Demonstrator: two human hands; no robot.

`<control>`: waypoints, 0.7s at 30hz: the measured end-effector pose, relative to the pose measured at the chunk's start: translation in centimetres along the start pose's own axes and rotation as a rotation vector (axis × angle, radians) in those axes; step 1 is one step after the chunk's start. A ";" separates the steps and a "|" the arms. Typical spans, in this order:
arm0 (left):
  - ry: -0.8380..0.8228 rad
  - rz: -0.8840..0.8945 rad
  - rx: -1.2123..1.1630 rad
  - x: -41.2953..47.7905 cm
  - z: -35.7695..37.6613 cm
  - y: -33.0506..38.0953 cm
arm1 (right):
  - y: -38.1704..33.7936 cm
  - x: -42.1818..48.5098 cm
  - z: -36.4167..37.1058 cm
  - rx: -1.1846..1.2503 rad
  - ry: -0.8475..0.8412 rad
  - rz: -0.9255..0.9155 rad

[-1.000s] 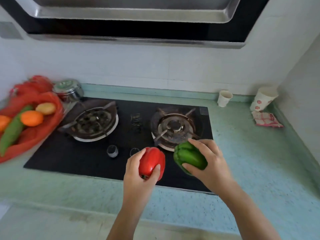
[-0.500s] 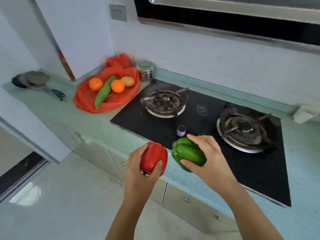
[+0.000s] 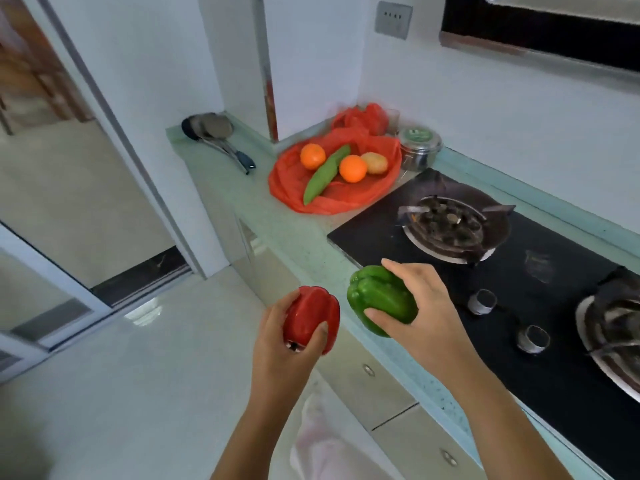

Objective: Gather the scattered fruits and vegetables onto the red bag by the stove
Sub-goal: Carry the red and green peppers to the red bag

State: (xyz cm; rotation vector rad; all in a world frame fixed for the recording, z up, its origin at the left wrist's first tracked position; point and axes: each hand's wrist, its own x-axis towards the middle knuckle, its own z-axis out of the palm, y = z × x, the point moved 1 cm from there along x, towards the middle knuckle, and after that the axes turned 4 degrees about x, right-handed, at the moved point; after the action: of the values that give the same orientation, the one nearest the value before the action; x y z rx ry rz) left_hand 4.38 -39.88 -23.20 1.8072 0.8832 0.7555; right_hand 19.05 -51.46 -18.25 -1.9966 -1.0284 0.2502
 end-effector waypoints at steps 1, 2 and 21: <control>0.010 0.003 0.012 1.0 -0.4 -0.5 | 0.0 1.1 0.8 0.008 -0.010 -0.009; 0.018 0.008 0.024 2.0 -0.8 -0.9 | 0.1 2.1 1.6 0.020 -0.021 -0.015; -0.057 0.070 0.186 25.8 -3.6 -4.7 | 1.3 24.4 8.6 0.120 0.107 0.086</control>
State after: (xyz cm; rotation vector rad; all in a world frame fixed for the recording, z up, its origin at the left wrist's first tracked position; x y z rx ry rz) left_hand 14.47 -15.44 -23.38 2.0230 0.8806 0.6799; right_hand 31.02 -28.51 -19.85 -1.9263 -0.8420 0.2433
